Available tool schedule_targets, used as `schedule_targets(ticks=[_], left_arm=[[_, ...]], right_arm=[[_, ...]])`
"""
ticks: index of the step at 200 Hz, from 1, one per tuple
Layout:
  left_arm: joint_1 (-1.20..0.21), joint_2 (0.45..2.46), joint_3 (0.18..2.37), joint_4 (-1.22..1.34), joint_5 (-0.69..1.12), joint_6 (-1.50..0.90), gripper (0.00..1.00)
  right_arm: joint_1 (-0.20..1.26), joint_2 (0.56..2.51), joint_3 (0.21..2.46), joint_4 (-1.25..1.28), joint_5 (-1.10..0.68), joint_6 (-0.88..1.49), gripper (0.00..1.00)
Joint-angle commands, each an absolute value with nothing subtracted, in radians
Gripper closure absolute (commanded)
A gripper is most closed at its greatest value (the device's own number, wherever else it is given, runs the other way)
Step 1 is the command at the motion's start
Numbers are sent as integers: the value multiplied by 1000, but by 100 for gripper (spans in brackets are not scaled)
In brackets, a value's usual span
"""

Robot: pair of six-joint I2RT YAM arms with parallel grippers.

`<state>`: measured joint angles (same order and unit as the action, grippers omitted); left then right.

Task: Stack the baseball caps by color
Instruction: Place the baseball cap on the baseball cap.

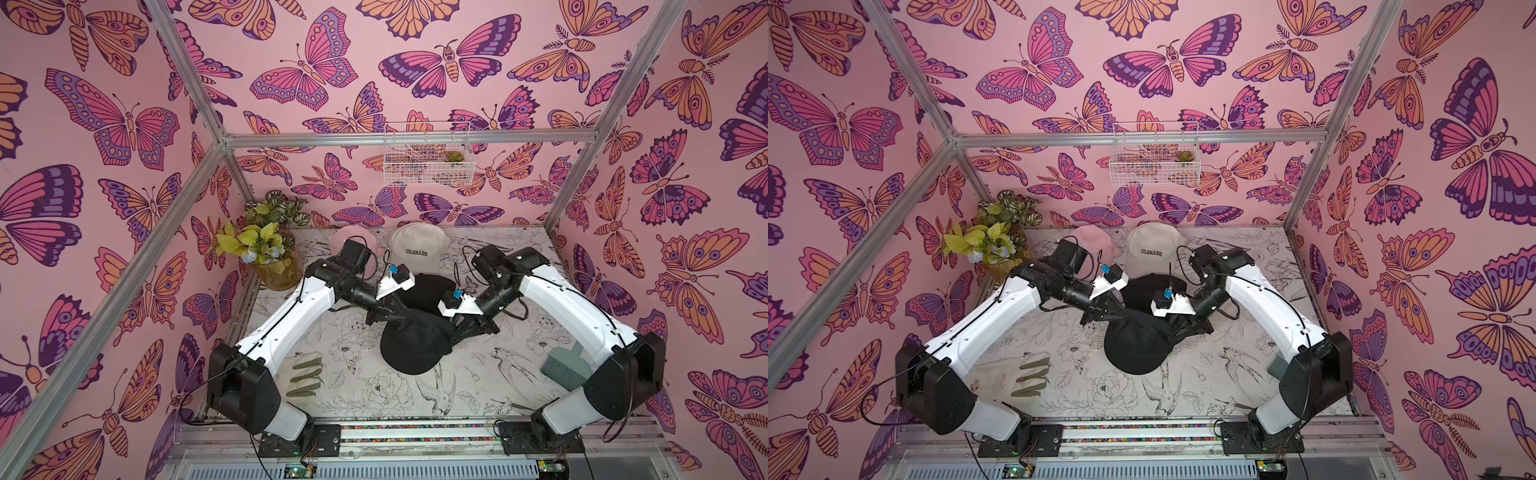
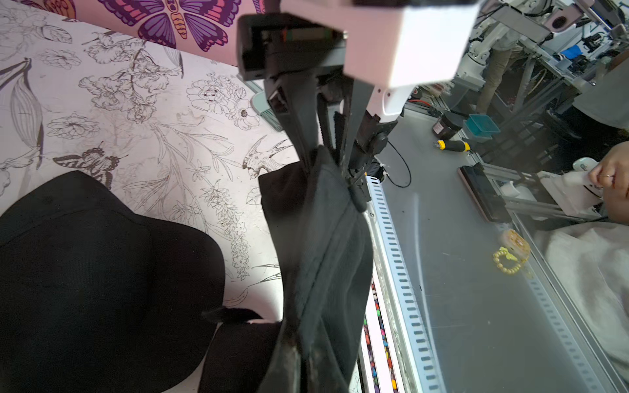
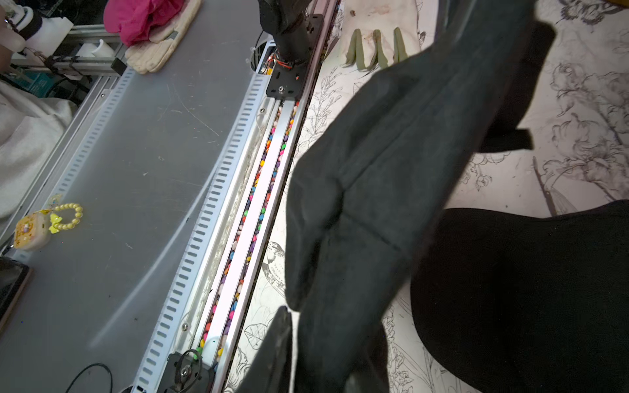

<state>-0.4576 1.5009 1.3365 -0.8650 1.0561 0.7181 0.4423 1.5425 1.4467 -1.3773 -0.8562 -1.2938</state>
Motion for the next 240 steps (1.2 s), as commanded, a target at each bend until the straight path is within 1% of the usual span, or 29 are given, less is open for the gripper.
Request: schedule_targets(ticks=[1, 8, 34, 50, 66, 102, 137, 160, 178, 216, 240], left_arm=[[-438, 1485, 1284, -666, 1016, 556, 100], [-436, 1488, 1270, -599, 984, 505, 100], [-431, 1523, 1270, -456, 889, 368, 100], [-427, 1560, 1296, -443, 845, 318, 100], [-418, 1602, 1326, -446, 821, 274, 100], [-384, 1696, 1382, -455, 831, 223, 100], [-376, 1794, 1438, -455, 730, 219, 100], [-374, 1860, 1476, -456, 690, 203, 100], [-374, 1899, 1494, -456, 653, 197, 100], [-374, 1949, 1499, -458, 609, 190, 100], [-369, 1972, 1501, -479, 600, 191, 97]], right_arm=[[378, 1554, 1486, -1469, -922, -1363, 95], [356, 1565, 1517, -1495, -937, -1387, 100], [297, 1707, 1648, -1592, -953, -1465, 100], [260, 1785, 1733, -1651, -974, -1497, 100], [237, 1885, 1829, -1771, -1007, -1593, 100], [230, 2013, 1935, -1775, -990, -1548, 98], [213, 2103, 2029, -1767, -1048, -1492, 94], [204, 2138, 2041, -1686, -1067, -1360, 95], [203, 2145, 2009, -1548, -1041, -1198, 94], [203, 2122, 1902, -1348, -999, -1000, 88], [203, 2094, 1819, -1181, -943, -848, 85]])
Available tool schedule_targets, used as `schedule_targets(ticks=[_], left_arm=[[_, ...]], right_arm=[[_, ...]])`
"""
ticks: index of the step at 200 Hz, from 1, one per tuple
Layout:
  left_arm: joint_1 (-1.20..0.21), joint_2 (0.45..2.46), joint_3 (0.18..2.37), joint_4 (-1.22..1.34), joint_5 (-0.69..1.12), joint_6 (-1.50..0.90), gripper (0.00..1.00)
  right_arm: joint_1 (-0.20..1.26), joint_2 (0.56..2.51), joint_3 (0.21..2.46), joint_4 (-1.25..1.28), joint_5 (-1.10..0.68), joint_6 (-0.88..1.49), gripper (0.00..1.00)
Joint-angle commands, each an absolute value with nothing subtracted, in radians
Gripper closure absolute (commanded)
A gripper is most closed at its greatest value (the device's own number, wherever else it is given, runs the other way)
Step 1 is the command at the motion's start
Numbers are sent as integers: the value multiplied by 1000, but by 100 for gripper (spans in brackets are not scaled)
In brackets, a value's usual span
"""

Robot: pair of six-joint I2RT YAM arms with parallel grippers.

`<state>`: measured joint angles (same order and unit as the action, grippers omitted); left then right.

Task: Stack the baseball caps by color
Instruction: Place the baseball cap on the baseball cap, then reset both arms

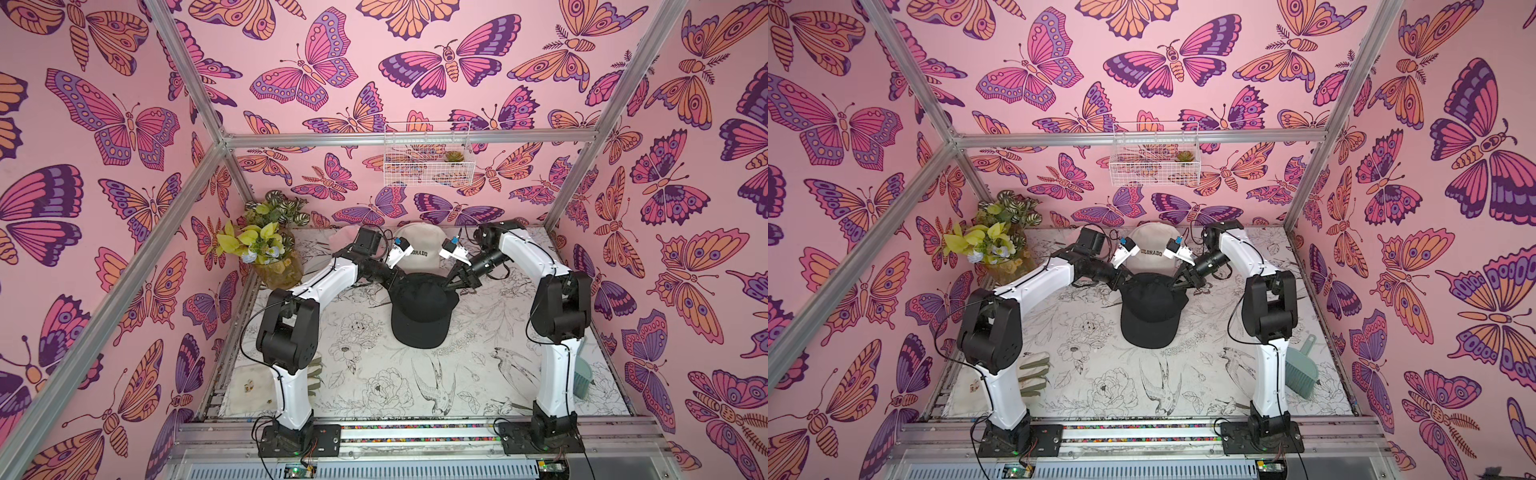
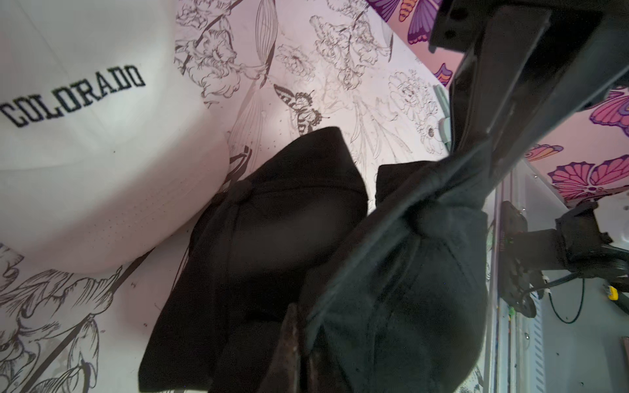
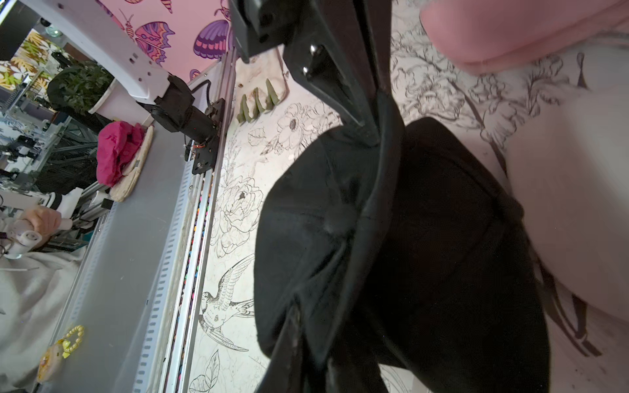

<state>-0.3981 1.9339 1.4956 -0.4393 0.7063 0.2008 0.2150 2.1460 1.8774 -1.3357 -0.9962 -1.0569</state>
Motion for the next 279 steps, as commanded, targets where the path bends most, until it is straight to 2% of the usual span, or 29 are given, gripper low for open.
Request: schedule_targets(ticks=[1, 38, 45, 61, 66, 70, 92, 96, 99, 102, 136, 165, 185, 212, 220, 228, 261, 279], left_arm=[[-368, 1973, 1502, -479, 600, 190, 97], [-358, 1962, 1517, -487, 566, 153, 91], [-356, 1953, 1520, -486, 549, 141, 85], [-350, 1923, 1522, -487, 481, 101, 65], [-345, 1908, 1519, -487, 461, 82, 60], [-340, 1896, 1517, -486, 446, 69, 55], [-315, 1821, 1488, -472, 341, -12, 37], [-311, 1803, 1476, -461, 318, -23, 34], [-309, 1790, 1466, -450, 295, -31, 32], [-306, 1777, 1450, -440, 271, -39, 29], [-275, 1601, 1224, -241, -15, -99, 0], [-205, 1483, 1031, -82, -75, -142, 0], [-177, 1429, 907, 29, -233, -123, 0], [-128, 1432, 749, 210, -403, -35, 0], [-106, 1447, 719, 236, -407, -19, 0], [-80, 1474, 699, 248, -387, -15, 0], [14, 1585, 741, 193, -151, -54, 0], [25, 1614, 715, 335, -40, -22, 0]], right_arm=[[203, 2093, 1815, -1172, -938, -839, 85], [203, 2002, 1692, -809, -787, -484, 76], [203, 1982, 1671, -750, -769, -432, 73], [203, 1913, 1614, -640, -723, -333, 65], [203, 1889, 1595, -610, -703, -310, 55], [203, 1869, 1578, -588, -688, -293, 52], [188, 1746, 1450, -410, -586, -168, 48], [181, 1717, 1421, -366, -571, -145, 38], [178, 1698, 1398, -336, -557, -128, 8], [173, 1678, 1374, -306, -542, -110, 0], [140, 1457, 1071, 25, -204, 45, 1], [87, 1341, 844, 218, 26, 103, 1], [51, 1304, 711, 326, 156, 125, 1], [7, 1320, 560, 466, 242, 176, 1], [-2, 1332, 529, 533, 274, 199, 1], [-10, 1309, 534, 477, 274, 203, 1], [-24, 1309, 546, 407, 288, 160, 1], [-25, 1335, 521, 434, 276, 159, 1]])
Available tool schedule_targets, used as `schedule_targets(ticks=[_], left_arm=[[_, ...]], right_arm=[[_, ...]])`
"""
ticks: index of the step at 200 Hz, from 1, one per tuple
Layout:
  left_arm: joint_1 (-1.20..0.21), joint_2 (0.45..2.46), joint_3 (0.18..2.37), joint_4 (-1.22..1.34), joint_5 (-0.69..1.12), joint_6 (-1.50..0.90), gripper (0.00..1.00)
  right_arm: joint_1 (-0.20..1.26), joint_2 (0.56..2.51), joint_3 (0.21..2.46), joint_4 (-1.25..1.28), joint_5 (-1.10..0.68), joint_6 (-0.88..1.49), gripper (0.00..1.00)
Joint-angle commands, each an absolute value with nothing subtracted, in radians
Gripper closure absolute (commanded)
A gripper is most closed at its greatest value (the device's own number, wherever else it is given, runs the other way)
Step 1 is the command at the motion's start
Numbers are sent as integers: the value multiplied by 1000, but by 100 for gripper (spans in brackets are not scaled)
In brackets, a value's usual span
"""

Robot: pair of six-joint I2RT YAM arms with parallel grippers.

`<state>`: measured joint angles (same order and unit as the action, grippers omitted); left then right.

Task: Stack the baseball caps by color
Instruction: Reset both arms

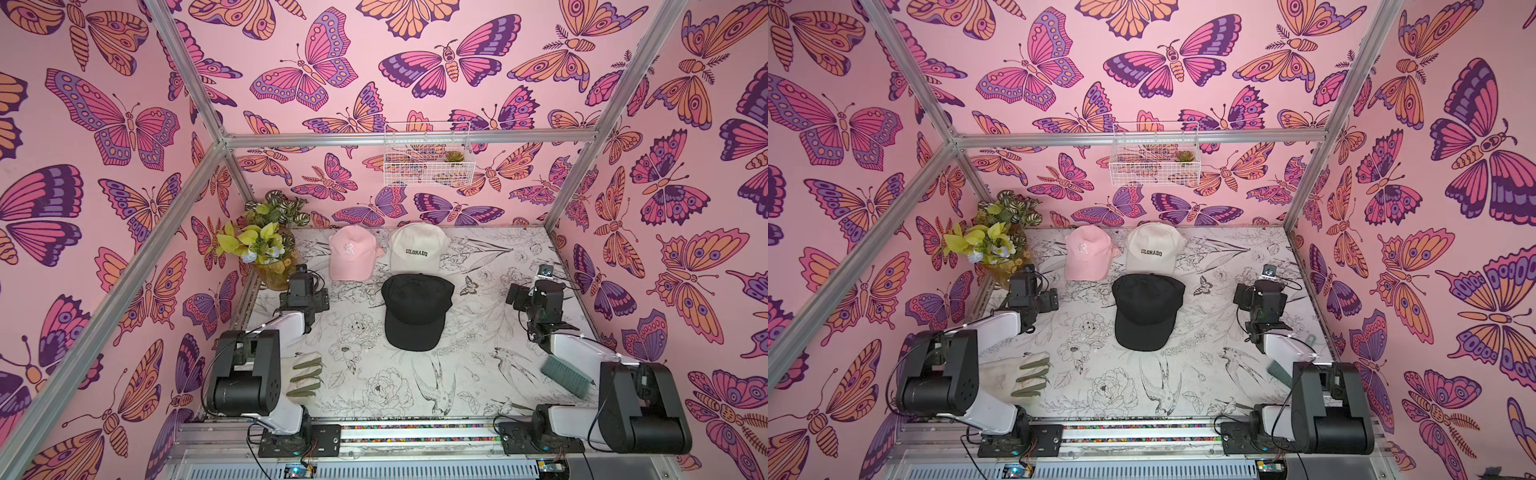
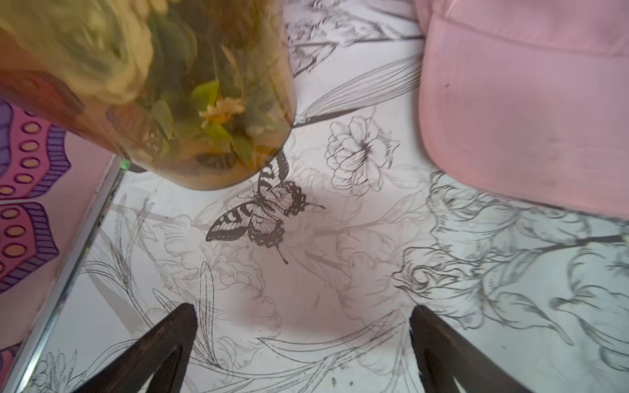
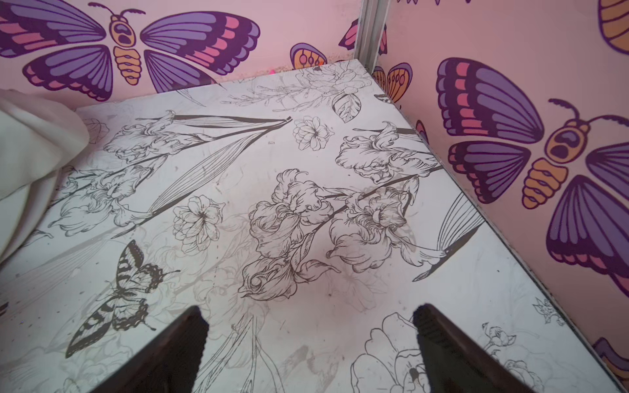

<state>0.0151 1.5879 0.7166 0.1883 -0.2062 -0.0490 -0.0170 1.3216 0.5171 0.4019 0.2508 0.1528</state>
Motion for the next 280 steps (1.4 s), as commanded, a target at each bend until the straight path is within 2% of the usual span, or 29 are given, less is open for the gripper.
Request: schedule_targets(ticks=[1, 23, 39, 60, 76, 89, 102, 114, 128, 138, 280], left_arm=[[26, 1616, 716, 332, -35, -21, 0], [30, 1626, 735, 291, 4, -14, 0], [31, 1568, 641, 400, 74, 13, 0], [31, 1488, 421, 762, 107, 28, 0], [31, 1567, 290, 1067, 114, 31, 0], [31, 1508, 356, 850, 51, 4, 0], [31, 1557, 370, 924, 6, -7, 0], [31, 1525, 391, 820, 3, -15, 0], [31, 1551, 366, 925, 5, -9, 0], [31, 1531, 378, 860, 4, -12, 0], [32, 1543, 378, 879, 8, -11, 0]], right_arm=[[-25, 1336, 518, 438, 274, 160, 1], [-25, 1370, 470, 549, 248, 155, 1], [-25, 1399, 446, 625, 214, 146, 1], [-24, 1430, 425, 702, 156, 124, 1], [-23, 1454, 415, 745, 96, 98, 1], [-22, 1476, 396, 793, 64, 85, 1], [-20, 1509, 357, 901, 29, 69, 1], [-16, 1521, 336, 966, 1, 49, 1], [-15, 1509, 363, 893, 23, 59, 1], [-15, 1505, 405, 799, 59, 70, 1], [-12, 1507, 396, 824, 59, 67, 1]])
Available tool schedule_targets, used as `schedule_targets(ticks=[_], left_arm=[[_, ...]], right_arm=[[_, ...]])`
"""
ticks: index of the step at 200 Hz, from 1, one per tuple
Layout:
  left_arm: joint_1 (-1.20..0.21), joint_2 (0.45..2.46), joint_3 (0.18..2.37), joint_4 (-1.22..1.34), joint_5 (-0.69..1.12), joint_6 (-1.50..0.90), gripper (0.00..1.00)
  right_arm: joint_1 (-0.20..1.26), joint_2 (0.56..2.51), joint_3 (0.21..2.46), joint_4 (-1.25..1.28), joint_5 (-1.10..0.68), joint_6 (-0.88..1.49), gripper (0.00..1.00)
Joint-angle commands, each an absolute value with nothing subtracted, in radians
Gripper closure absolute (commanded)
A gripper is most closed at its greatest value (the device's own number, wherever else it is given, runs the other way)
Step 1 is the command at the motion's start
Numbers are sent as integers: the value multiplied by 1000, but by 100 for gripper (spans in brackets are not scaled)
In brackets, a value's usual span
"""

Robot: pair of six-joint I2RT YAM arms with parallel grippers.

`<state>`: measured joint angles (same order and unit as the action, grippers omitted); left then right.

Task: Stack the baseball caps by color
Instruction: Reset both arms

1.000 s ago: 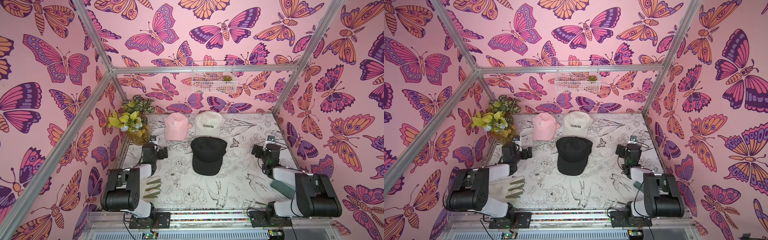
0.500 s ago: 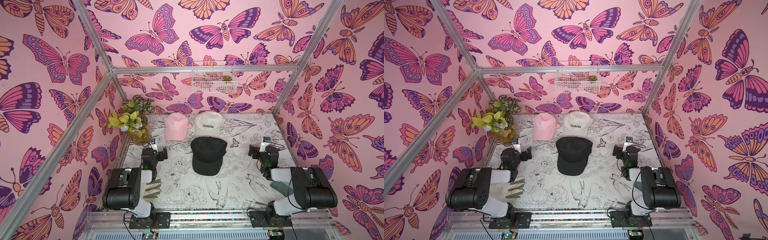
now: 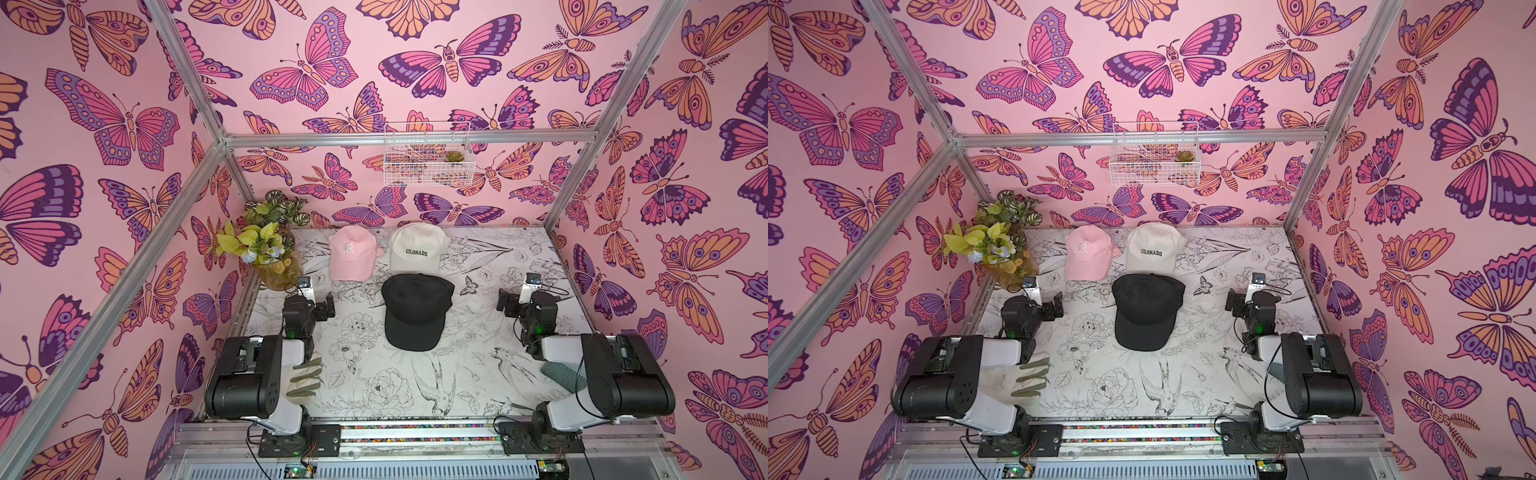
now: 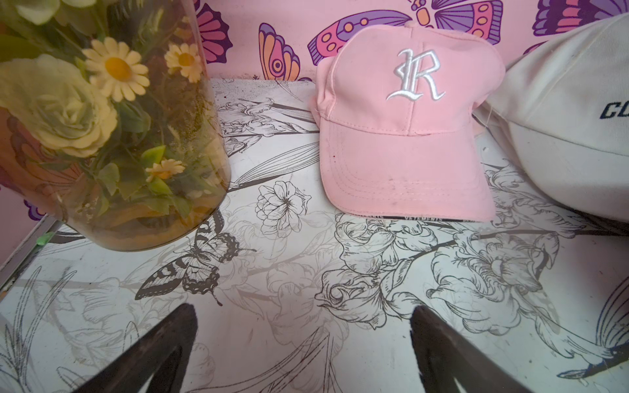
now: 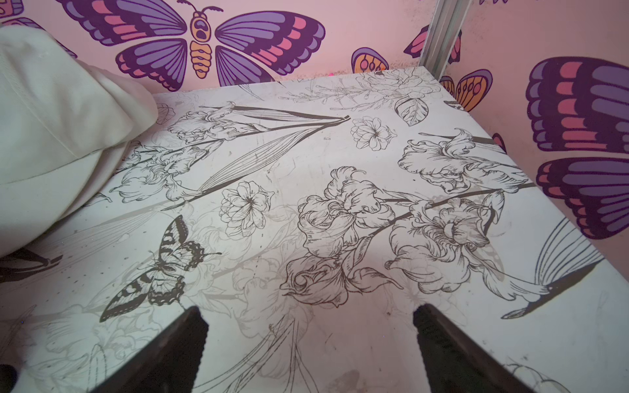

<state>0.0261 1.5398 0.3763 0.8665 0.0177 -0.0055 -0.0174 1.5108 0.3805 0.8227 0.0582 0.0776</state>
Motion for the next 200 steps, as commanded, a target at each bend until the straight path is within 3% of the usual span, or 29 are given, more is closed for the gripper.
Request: schedule_targets(ticks=[1, 21, 31, 37, 50, 54, 82, 114, 200], left_arm=[[31, 1542, 379, 879, 8, -10, 0], [33, 1525, 341, 933, 199, 62, 0], [34, 1531, 291, 1003, 208, 65, 0], [33, 1540, 285, 1024, 177, 51, 0], [32, 1535, 315, 956, -126, -70, 0], [31, 1522, 315, 946, -134, -71, 0], [31, 1550, 250, 1106, 73, 13, 0], [22, 1531, 353, 917, -119, -53, 0], [21, 1539, 350, 931, -121, -49, 0]], right_arm=[[-12, 1507, 396, 823, 59, 67, 1], [-21, 1500, 383, 845, -125, 12, 1], [-25, 1496, 353, 894, -180, -10, 1], [-25, 1496, 331, 939, -137, 2, 1], [-25, 1486, 289, 997, 146, 120, 1], [-25, 1479, 280, 1002, 191, 145, 1], [-19, 1500, 309, 983, -84, 18, 1], [-9, 1504, 394, 822, 66, 65, 1], [-6, 1517, 413, 801, 72, 66, 1]])
